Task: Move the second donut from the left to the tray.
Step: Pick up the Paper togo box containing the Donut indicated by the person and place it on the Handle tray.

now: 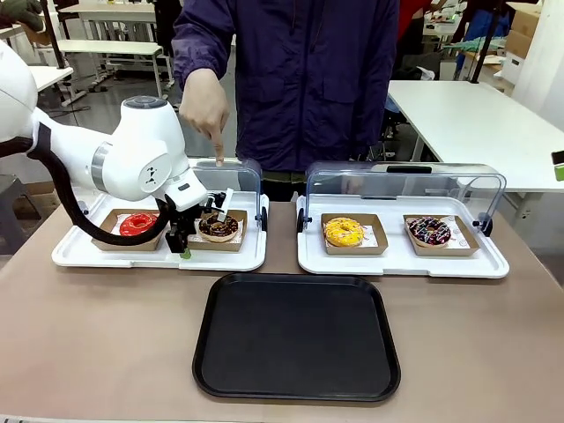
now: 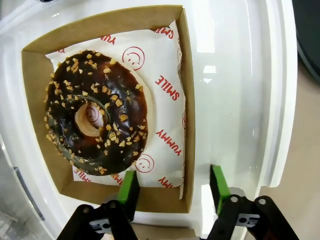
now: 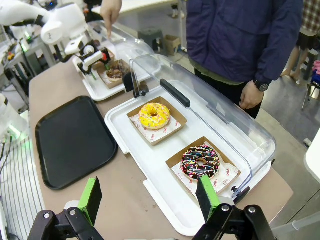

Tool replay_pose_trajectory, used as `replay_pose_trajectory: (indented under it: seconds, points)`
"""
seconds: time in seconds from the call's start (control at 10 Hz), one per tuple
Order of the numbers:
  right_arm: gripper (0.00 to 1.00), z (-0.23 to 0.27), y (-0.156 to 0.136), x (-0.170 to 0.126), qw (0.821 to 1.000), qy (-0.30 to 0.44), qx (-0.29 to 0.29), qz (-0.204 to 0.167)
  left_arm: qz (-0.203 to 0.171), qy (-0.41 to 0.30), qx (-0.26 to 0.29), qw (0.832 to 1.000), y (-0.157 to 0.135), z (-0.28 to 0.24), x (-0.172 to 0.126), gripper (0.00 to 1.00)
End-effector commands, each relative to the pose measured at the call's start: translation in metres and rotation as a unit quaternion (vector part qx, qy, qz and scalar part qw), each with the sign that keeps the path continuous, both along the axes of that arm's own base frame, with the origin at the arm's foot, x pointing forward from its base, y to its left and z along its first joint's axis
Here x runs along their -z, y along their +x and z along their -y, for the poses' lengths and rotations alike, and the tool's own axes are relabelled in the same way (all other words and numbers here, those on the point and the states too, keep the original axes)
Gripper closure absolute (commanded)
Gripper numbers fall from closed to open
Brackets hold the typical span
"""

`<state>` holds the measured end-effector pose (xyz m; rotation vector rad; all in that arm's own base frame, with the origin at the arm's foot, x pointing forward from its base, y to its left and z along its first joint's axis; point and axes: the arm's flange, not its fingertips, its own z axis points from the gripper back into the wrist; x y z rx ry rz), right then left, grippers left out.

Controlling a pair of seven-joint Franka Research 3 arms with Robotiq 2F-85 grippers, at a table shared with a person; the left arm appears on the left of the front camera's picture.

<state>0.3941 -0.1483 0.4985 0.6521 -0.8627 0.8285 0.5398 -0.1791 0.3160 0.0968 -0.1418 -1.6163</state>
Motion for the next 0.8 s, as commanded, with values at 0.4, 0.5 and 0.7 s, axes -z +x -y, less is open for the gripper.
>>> replay_pose_trajectory:
  seconds: [0.4, 0.5, 0.7]
  points:
    - [0.00, -0.0003, 0.0024, -0.0015, 1.000, 0.007, -0.001, 0.011, -0.017, 0.003, -0.005, 1.000, 0.0018, 0.0020, -0.0069, 1.00]
    - [0.00, -0.0003, 0.0024, -0.0015, 1.000, 0.007, -0.001, 0.011, -0.019, 0.003, 0.000, 1.000, 0.0012, 0.0026, -0.0080, 1.00]
    - [0.00, -0.0003, 0.0024, -0.0015, 1.000, 0.007, -0.001, 0.011, -0.022, 0.003, 0.005, 1.000, 0.0015, 0.0020, -0.0087, 1.00]
